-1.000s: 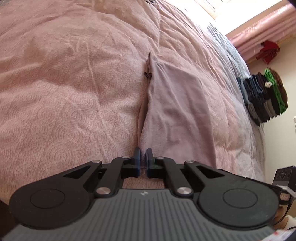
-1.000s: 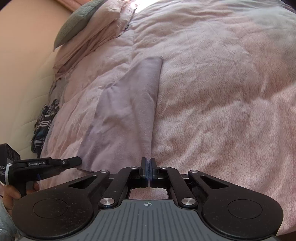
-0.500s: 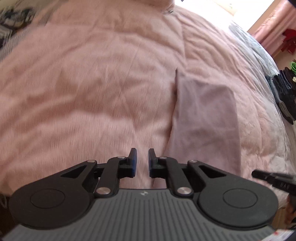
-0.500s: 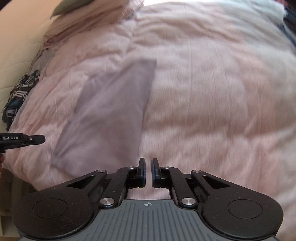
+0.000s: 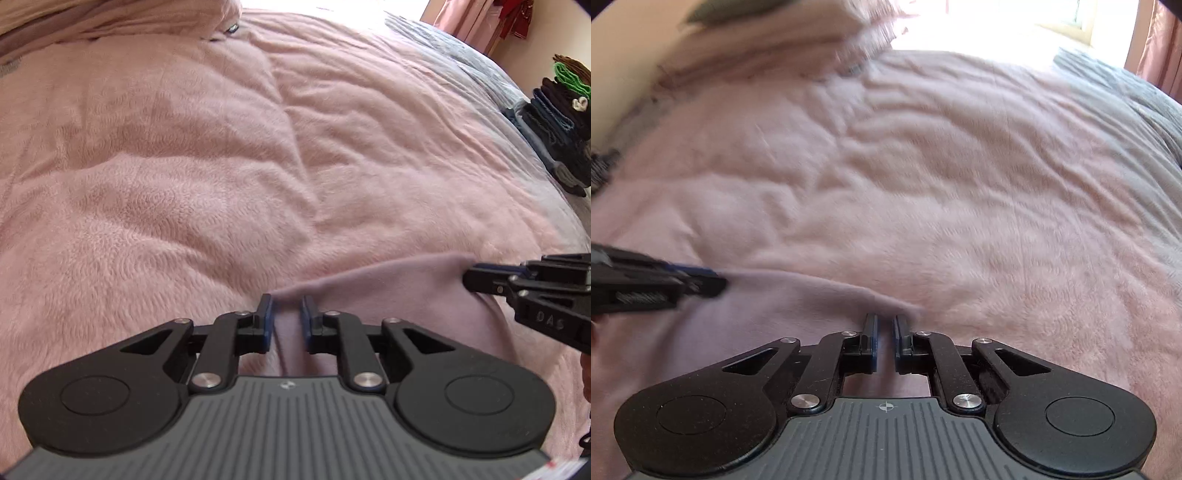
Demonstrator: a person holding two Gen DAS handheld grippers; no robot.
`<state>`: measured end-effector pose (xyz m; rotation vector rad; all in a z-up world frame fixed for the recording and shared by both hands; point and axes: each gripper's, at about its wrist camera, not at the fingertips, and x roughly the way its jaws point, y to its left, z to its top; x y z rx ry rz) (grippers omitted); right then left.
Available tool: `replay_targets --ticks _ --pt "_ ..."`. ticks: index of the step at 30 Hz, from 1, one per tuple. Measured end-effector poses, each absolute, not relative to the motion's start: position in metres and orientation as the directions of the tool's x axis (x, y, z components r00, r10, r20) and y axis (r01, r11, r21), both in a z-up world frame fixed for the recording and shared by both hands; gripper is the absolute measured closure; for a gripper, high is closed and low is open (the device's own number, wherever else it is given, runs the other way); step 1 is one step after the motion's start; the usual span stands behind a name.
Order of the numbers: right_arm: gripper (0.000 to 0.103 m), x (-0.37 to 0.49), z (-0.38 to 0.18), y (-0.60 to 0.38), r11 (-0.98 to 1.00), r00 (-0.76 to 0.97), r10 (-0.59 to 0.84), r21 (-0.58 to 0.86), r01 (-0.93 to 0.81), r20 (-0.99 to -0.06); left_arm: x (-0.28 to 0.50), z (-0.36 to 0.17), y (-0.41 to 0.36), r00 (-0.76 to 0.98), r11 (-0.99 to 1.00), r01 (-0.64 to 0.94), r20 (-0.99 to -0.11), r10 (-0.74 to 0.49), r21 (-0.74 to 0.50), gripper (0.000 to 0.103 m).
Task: Organize objects
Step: 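Release the folded top and open the left gripper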
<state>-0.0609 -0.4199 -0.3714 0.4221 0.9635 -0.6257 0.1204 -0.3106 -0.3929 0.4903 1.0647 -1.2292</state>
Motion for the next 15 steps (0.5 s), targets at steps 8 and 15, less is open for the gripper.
replay_targets --ticks 8,15 --pt "0.100 -0.108 -0.321 -0.368 0.763 0.475 -0.242 0.136 0.632 -0.846 0.129 -0.347 -0.271 -0.045 0.390 0.866 -0.824 -0.565 -0.314 0.090" --pt "0.099 -0.135 -0.362 -0.304 0.814 0.352 -0.087 0.137 0.564 -0.932 0.063 -0.358 -0.212 -0.097 0.338 0.905 -0.897 -0.431 -0.260 0.089"
